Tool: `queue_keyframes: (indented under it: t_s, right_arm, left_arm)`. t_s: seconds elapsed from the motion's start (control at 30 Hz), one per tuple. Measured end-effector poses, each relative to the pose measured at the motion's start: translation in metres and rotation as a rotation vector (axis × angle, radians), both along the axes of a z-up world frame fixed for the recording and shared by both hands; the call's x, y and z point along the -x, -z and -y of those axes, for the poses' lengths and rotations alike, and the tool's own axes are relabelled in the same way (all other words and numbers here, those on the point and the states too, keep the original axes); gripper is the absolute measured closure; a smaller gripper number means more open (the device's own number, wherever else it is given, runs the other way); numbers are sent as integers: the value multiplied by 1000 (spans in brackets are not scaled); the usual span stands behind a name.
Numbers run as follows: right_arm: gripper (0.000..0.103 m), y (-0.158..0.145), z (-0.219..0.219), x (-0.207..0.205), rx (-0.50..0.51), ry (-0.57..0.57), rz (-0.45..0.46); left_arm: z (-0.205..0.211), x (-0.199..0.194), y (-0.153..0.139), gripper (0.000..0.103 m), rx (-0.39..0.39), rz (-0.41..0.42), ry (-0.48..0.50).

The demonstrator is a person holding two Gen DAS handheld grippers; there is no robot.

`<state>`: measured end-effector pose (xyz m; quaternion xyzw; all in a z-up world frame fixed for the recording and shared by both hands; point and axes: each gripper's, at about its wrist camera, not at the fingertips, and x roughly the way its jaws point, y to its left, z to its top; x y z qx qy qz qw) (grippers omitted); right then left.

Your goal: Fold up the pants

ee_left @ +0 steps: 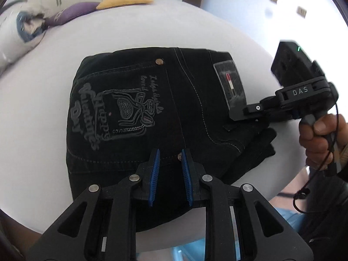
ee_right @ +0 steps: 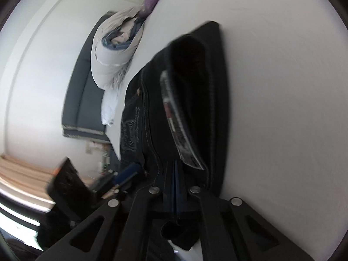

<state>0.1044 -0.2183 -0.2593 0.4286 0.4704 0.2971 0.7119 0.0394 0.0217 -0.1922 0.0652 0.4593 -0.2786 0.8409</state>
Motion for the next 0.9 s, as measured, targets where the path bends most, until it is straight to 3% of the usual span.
queue_keyframes:
  t_s: [0.07,0.13,0.27,0.33,0.43,0.47,0.53,0.73,0.77,0.8,0.87,0.9]
  right_arm:
    - [100,-11,4,2,46,3,25]
    - [95,-25,5,5,49,0,64]
    - [95,-55,-8,3,130,2,143]
    - [95,-63,-19,-1,194,-15,155]
    - [96,-56,-33,-12,307,-38,113]
    - [103,-46,-37,-14,341,-53,78]
    - [103,-37,-41,-14,362,-61,79]
    - [102,-37,-28,9,352,-50,126]
    - [98,-40,-25,13,355,-44,130]
    - [88,-45,-21,20,355,-34,139]
    - [55,-51,-6,36,317,-3,161]
    - [32,-57,-3,41,307,32,163]
  left_arm:
    - [-7,-1,-11,83,30,6,-7]
    - [-13,-8,-28,83,33,66,-14]
    - [-24,-50,-43,83,-27,118,-93]
    - [-28,-78,-41,83,-46,111,-117]
    - [-14,-104,-7,83,-166,44,-100]
    - [-14,-103,2,83,-190,32,-100]
    - [-7,-96,9,84,-211,62,-97]
    - [-28,-40,-10,84,-169,78,-108]
    - [-30,-28,-10,83,-172,66,-86]
    - [-31,-19,-13,83,-168,60,-66]
    - [-42,-1,-25,83,-131,57,-54]
    - [-53,1,-32,83,-83,32,-67]
